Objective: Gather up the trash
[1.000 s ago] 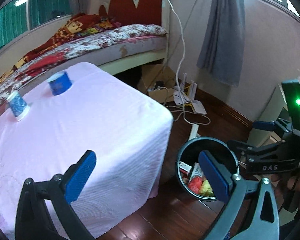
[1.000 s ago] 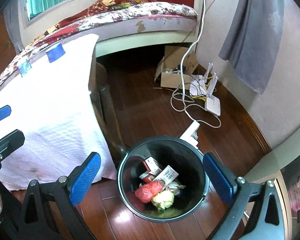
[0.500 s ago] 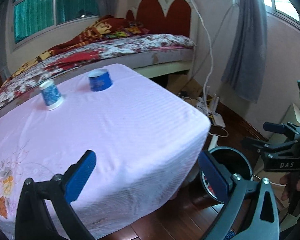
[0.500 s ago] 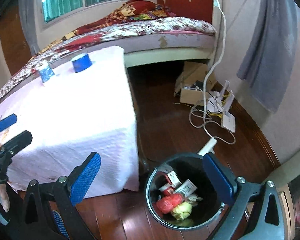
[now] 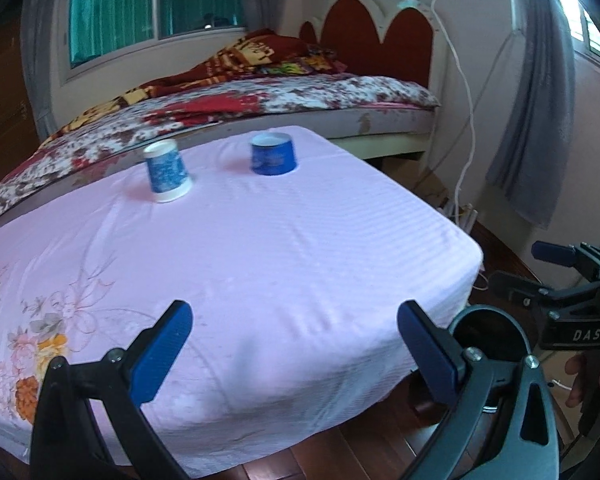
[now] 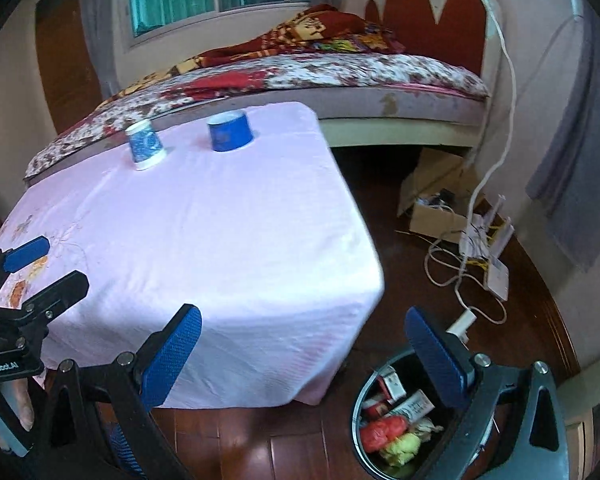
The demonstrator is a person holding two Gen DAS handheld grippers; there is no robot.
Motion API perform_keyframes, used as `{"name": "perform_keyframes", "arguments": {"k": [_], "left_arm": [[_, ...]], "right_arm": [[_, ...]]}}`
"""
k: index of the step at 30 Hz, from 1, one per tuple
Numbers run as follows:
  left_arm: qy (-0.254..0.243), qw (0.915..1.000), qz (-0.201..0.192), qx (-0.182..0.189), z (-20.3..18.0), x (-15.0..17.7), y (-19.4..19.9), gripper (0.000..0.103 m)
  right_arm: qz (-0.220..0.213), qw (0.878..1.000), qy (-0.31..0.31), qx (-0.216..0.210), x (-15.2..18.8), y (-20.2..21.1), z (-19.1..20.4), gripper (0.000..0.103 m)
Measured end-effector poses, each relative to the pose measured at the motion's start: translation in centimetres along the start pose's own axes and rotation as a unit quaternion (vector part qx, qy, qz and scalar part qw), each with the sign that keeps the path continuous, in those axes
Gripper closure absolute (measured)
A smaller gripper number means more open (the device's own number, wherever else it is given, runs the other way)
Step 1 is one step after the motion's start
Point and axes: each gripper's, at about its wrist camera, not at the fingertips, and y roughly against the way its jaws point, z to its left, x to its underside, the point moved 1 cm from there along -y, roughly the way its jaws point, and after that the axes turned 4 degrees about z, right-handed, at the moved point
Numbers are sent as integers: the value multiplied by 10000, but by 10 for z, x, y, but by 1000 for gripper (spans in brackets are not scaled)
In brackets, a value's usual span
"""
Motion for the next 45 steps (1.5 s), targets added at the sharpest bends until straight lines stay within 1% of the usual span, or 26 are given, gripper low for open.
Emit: {"name": "perform_keyframes", "arguments": {"k": [9, 14, 18, 20, 21, 23, 24, 28, 31, 35, 39, 45], "left_arm": [[297, 9993, 26, -219, 34, 0, -10, 2], [415, 9987, 104, -280, 49, -3, -20, 8], [499, 9979, 113, -395, 64, -9, -29, 10], [554, 9974, 131, -432, 72, -12, -34, 12], [588, 9971, 150, -450, 77, -13, -37, 12], [657, 9965, 180, -484, 88, -16, -43, 14], [678, 9963, 181, -496, 92, -18, -45, 14], [744, 9954, 183, -567, 110, -28, -54, 16], [790, 9949, 194, -605, 122, -36, -61, 16], [814, 9946, 195, -621, 136, -48, -73, 19], [798, 9947, 159, -633, 146, -64, -87, 20], [817, 9949, 200, -561, 156, -95, -117, 21]], "right_arm": [[-30, 9996, 218, -174, -16, -18, 32, 0], [-62, 9986, 467, -249, -23, -28, 49, 0], [-253, 9974, 674, -90, -30, -36, 62, 0], [-140, 9969, 775, -63, -37, -43, 68, 0], [-82, 9971, 754, -32, -41, -46, 69, 0], [-10, 9978, 649, -102, -50, -52, 69, 0], [-36, 9979, 614, -180, -55, -55, 70, 0], [-77, 9977, 647, -198, -72, -67, 79, 0], [-102, 9974, 667, -241, -86, -81, 89, 0], [-58, 9973, 667, -305, -105, -103, 101, 0], [-22, 9964, 811, -253, -131, -127, 111, 0], [56, 9964, 787, -318, -177, -165, 119, 1]]}}
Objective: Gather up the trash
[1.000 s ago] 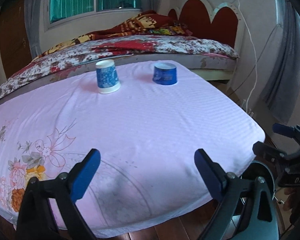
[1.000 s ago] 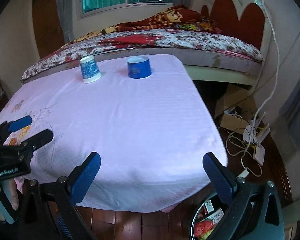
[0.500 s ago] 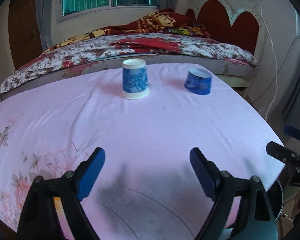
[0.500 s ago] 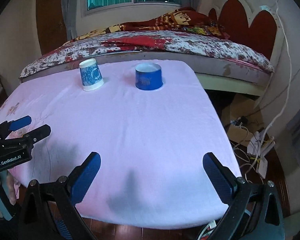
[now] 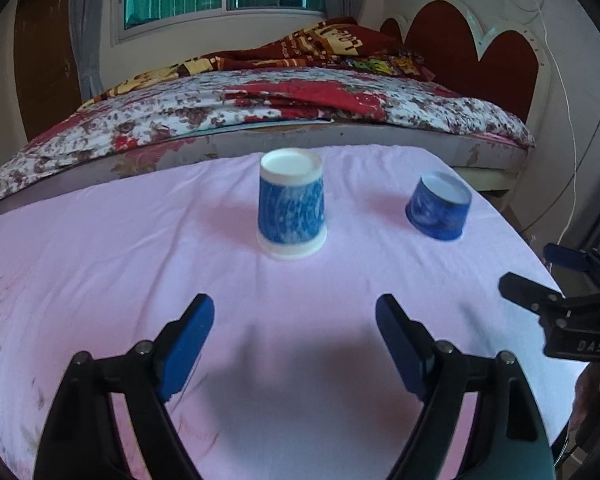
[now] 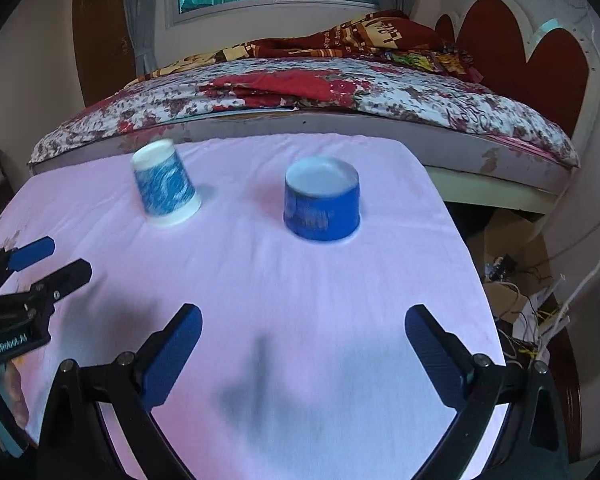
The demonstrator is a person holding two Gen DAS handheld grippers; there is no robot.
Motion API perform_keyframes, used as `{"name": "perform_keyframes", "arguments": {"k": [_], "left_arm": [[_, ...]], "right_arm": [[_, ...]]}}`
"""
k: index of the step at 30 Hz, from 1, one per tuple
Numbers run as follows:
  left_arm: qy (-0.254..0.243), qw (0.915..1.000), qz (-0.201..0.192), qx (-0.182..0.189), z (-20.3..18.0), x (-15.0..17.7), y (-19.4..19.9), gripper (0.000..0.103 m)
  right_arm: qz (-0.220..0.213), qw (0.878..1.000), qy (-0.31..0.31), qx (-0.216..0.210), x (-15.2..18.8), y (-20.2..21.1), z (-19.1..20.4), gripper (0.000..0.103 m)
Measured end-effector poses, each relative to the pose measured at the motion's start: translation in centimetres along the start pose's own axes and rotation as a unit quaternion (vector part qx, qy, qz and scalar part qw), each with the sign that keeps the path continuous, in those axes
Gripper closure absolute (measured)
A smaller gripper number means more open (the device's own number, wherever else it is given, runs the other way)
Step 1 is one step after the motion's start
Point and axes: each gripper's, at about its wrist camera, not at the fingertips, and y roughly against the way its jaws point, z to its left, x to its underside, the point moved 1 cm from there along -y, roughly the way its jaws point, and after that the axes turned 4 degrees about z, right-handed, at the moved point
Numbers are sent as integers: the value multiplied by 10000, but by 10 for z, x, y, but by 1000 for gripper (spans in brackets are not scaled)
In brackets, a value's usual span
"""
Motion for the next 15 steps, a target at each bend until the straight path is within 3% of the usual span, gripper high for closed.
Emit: {"name": "perform_keyframes", "arguments": {"k": [8, 15], "left_arm": [[12, 9999, 146, 0, -1, -34, -44, 25], [-58, 9995, 304, -96, -1, -52, -77, 25]], "right_arm": [[273, 9993, -203, -125, -55, -57, -13, 9], [594, 9978, -270, -119, -80, -98, -22, 17]]}}
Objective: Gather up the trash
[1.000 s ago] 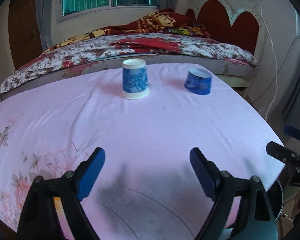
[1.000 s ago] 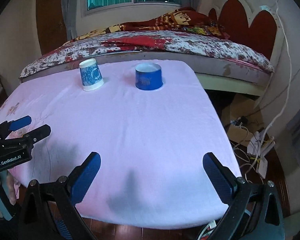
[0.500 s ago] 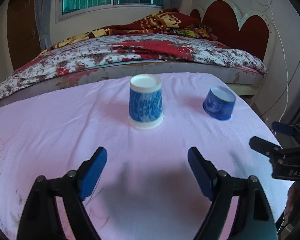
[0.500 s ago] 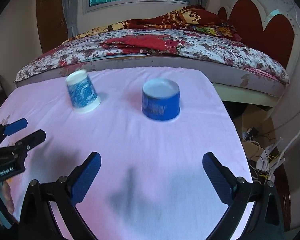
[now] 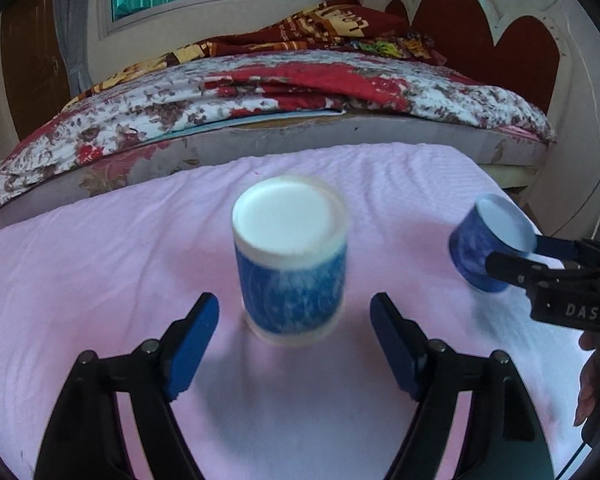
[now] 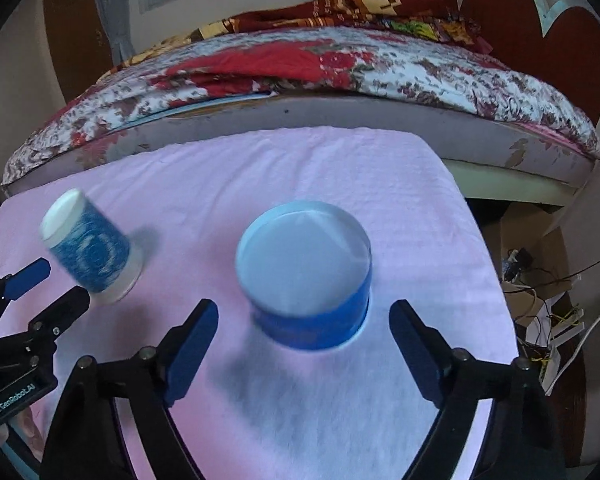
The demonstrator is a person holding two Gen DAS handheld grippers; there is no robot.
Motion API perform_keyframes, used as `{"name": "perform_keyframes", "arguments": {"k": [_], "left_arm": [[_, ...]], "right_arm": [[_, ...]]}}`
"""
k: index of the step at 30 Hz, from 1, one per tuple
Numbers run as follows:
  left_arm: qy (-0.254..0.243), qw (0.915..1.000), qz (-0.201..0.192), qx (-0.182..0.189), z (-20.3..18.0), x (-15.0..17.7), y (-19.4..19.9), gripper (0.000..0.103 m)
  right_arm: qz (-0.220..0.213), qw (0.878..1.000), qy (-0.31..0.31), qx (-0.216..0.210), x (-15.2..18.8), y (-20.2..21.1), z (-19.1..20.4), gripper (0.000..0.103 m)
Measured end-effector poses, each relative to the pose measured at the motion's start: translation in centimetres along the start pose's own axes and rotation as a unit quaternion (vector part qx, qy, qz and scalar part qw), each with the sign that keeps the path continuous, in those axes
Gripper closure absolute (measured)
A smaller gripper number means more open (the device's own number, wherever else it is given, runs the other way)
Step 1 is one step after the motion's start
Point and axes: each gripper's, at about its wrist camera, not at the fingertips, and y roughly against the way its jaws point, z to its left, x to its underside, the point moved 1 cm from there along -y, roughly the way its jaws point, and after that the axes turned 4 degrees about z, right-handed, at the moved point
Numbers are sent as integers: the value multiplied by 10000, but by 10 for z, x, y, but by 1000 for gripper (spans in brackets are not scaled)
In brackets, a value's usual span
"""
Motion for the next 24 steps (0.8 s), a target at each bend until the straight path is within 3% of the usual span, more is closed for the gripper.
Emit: {"name": "perform_keyframes", "arguments": {"k": [7, 10, 18, 24], "left_arm": [[45, 9999, 74, 77, 7, -16, -19, 31], [-6, 9998, 109, 140, 6, -18, -24, 38], [-42, 9999, 61, 146, 5, -23, -29, 41], [-77, 9998, 32, 168, 5, -24, -29, 49]], "right_arm": [[48, 9999, 117, -13, -16, -23, 3, 25], [8, 9999, 167, -24, -20, -26, 6, 25], [-4, 9998, 193, -16, -25, -30, 7, 25], [68, 9997, 244, 30, -27, -32, 8, 24]]}}
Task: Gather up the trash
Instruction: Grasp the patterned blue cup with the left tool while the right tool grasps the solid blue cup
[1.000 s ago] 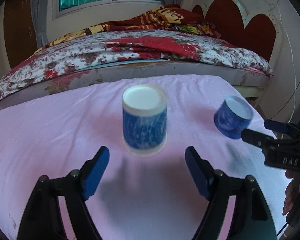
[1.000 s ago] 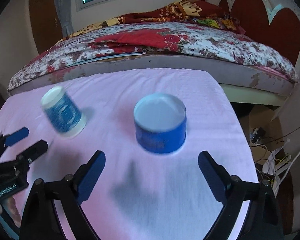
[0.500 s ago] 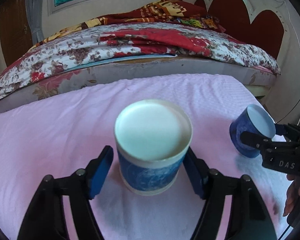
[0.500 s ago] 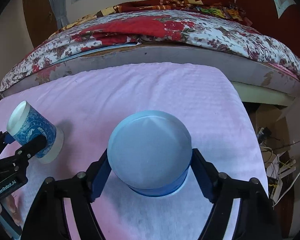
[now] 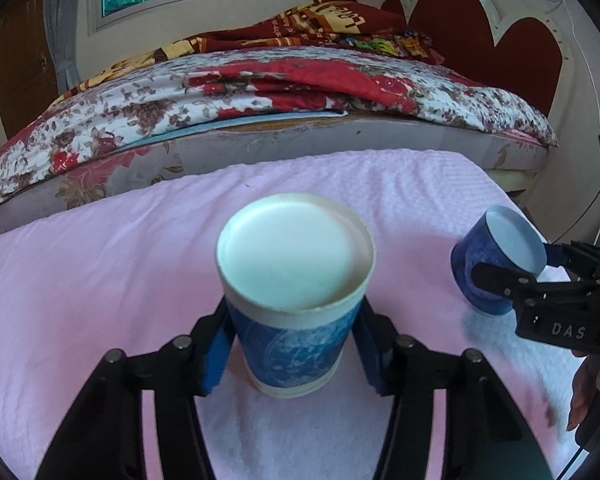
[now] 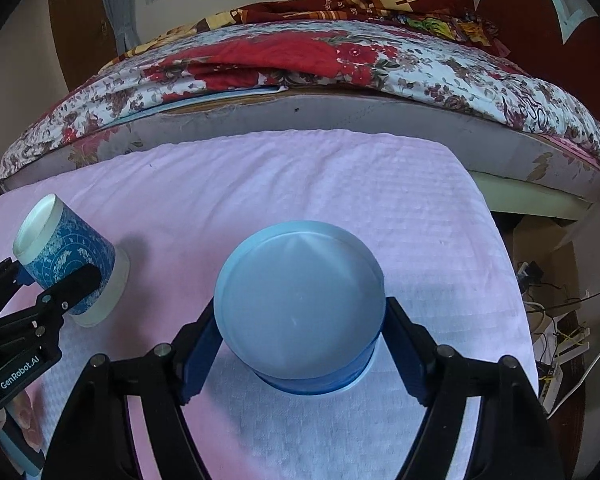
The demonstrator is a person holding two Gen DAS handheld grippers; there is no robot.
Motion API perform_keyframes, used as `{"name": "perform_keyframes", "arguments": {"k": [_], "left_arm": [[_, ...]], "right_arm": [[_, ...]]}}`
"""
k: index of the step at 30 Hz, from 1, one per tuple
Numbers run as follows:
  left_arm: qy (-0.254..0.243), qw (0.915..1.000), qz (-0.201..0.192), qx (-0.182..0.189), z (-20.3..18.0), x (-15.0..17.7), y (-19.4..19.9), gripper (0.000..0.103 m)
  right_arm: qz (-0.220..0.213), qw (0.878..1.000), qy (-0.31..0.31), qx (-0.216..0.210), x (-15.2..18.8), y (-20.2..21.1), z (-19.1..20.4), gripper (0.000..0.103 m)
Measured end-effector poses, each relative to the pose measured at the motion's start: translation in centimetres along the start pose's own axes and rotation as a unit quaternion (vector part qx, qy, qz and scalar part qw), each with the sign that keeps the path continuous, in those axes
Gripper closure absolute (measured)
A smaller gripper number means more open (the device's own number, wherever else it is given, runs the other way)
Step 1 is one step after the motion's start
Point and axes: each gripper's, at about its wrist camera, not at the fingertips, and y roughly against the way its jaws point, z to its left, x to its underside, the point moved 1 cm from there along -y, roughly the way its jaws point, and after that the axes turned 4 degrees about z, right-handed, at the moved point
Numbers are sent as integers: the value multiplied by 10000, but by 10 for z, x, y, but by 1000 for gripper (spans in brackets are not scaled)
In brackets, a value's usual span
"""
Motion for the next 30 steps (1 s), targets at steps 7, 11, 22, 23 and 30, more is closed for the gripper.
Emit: {"name": "perform_keyframes", "arguments": {"k": [7, 11, 22, 23, 30], "left_arm": [[-54, 9999, -136, 29, 0, -1, 10, 51], [-43, 9998, -172, 67, 1, -2, 15, 51], [-72, 9999, -117, 29, 12, 18, 35, 52], [-78, 9999, -135, 12, 13, 21, 40, 52], [-55, 9997, -231, 41, 20, 40, 80, 52]], "right_arm": [[-10, 10000, 43, 28, 1, 1, 1, 26], [-45, 10000, 58, 63, 4, 7, 3, 26], [-151, 9997, 156, 59, 17, 35, 19, 26], [-171, 9997, 179, 56, 19, 41, 22, 26], [-380, 9988, 308, 43, 39, 88, 48, 26]]}}
